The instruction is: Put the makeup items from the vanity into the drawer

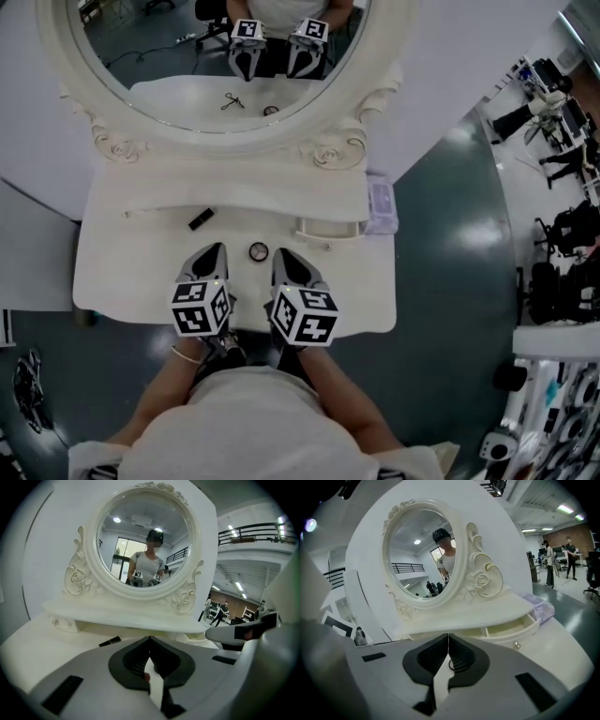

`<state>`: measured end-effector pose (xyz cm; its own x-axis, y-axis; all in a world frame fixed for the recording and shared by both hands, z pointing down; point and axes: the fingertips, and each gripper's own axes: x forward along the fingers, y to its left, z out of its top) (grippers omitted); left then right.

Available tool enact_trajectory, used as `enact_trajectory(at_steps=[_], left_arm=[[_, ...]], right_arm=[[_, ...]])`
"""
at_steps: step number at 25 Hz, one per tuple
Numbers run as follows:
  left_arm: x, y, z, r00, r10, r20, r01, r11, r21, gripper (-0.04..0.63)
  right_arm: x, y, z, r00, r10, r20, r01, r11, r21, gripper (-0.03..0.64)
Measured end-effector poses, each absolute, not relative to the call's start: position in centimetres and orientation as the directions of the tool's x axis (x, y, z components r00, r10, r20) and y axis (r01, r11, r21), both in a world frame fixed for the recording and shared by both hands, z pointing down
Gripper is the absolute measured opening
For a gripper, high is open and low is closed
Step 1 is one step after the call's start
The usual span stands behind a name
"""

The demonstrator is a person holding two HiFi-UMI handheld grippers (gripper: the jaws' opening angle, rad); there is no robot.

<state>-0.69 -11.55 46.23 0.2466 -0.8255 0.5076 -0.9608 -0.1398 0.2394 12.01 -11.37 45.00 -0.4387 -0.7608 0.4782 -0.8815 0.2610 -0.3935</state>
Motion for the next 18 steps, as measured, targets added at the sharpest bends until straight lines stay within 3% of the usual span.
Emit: enact_trajectory(at_steps=[18], left_arm=[[-5.9, -7.1, 50.3, 0.177, -0.791, 0.586, -0.968, -0.031, 0.251, 0.003]], right_arm=[[10.3, -9.2, 49.3, -0.439, -0.708, 0.553, -0.884, 0.231, -0.406, 0.037]])
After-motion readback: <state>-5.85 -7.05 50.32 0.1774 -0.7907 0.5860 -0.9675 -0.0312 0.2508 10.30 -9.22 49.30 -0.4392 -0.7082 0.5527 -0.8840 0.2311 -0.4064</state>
